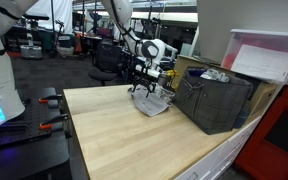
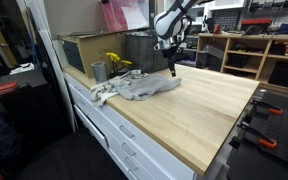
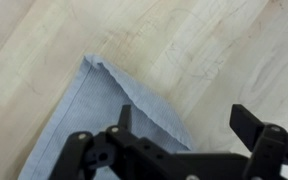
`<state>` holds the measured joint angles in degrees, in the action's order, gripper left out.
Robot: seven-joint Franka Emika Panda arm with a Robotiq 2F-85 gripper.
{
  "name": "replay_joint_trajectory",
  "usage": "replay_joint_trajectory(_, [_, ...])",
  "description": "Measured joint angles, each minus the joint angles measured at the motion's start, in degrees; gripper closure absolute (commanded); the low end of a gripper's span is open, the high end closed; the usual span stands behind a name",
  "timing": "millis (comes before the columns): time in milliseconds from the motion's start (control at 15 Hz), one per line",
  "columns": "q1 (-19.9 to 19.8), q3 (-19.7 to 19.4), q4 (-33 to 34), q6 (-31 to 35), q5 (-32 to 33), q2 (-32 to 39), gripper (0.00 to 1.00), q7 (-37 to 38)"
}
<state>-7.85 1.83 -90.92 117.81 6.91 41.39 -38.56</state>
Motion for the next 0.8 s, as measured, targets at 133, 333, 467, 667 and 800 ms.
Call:
replay_joint_trajectory(133, [-1.3,-0.4,-0.5,0.9,0.0,1.4,0.0,-1.6])
replay_joint_trajectory(333, [-3.3,-0.4,-1.0,2.5,0.0,3.5,0.0,-4.1])
replay_joint_trajectory(467, [-4.2,-0.4,-1.1,4.1,0.0,4.7,0.0,-5.2])
replay_joint_trajectory(667, [-4.9,-0.4,-1.1,6.4,-0.1,5.7,0.0,-6.3])
replay_joint_trajectory(800, [-5.2,-0.1,-1.1,7.9,-0.2,5.9,0.0,-6.4])
